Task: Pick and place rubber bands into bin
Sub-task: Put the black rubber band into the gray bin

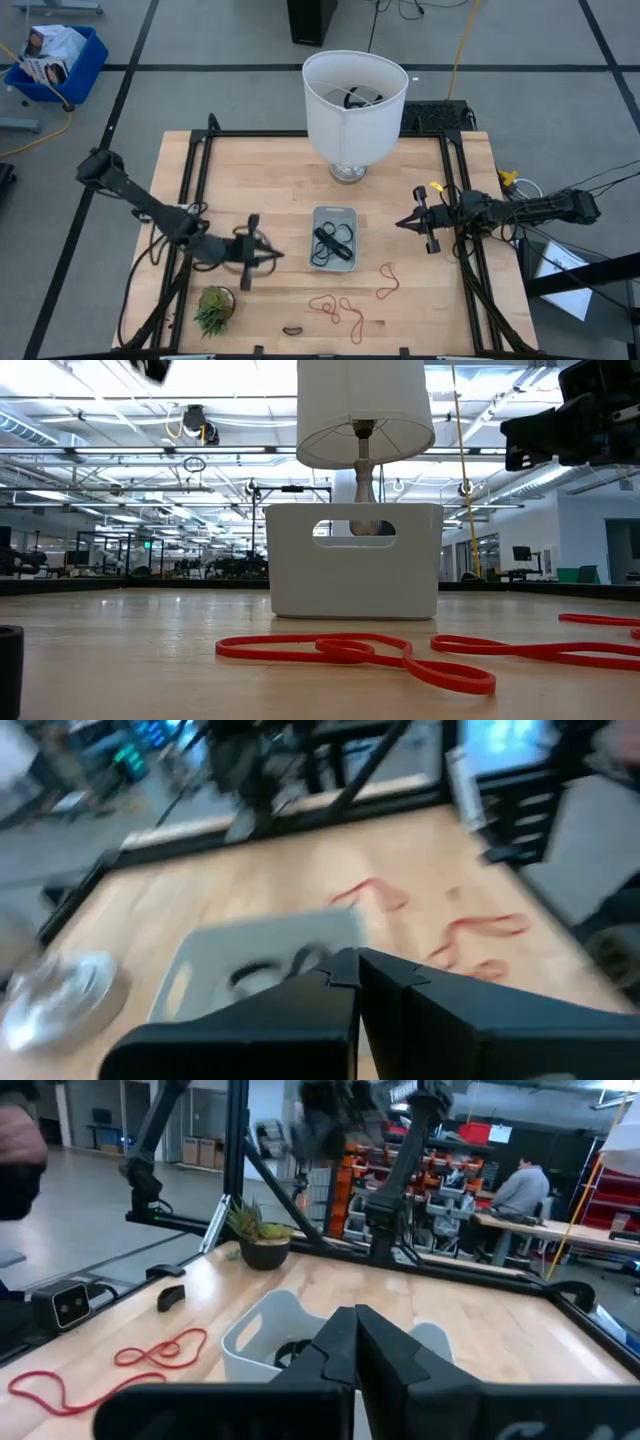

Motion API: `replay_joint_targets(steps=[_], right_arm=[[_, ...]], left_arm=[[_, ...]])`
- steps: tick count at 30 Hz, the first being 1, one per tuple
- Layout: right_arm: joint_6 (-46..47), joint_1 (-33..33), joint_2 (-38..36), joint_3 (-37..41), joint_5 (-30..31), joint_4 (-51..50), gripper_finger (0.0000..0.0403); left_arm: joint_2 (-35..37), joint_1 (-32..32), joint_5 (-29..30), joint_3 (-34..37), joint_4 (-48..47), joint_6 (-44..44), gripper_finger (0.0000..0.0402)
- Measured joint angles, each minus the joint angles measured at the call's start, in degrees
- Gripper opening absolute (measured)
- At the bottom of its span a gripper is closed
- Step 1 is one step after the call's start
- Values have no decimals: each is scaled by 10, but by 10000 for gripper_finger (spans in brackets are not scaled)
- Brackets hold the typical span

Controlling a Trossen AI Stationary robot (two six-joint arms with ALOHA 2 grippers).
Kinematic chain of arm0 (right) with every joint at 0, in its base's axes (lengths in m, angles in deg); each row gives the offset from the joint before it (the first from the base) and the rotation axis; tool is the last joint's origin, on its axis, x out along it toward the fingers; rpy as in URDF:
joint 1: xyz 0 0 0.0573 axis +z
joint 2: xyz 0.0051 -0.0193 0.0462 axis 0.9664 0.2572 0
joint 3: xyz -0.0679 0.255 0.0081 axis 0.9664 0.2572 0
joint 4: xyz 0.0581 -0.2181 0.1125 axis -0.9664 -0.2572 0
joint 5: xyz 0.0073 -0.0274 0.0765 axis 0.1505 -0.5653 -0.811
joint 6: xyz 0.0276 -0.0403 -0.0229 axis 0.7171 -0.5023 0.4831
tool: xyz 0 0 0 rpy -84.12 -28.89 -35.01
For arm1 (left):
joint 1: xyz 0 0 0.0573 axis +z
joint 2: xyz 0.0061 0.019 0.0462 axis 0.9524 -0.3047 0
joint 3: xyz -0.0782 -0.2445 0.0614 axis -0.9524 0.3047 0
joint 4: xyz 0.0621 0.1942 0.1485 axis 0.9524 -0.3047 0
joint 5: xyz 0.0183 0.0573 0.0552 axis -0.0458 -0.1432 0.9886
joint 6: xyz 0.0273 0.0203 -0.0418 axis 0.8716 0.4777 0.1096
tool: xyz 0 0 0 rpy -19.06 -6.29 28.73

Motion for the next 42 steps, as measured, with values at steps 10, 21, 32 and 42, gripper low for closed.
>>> replay_joint_targets(steps=[10,21,32,42], right_arm=[[4,0,-62,-12,29,-93,0],[18,0,-150,-22,-16,-149,0],[35,0,-150,-22,-16,-152,0],[34,0,-150,-23,-15,-152,0]], left_arm=[[-47,-111,109,-122,-76,-4,4],[-130,-120,87,-131,-112,-135,2],[-256,-90,-8,-131,-32,-223,14],[-322,-93,-105,-131,75,-238,148]])
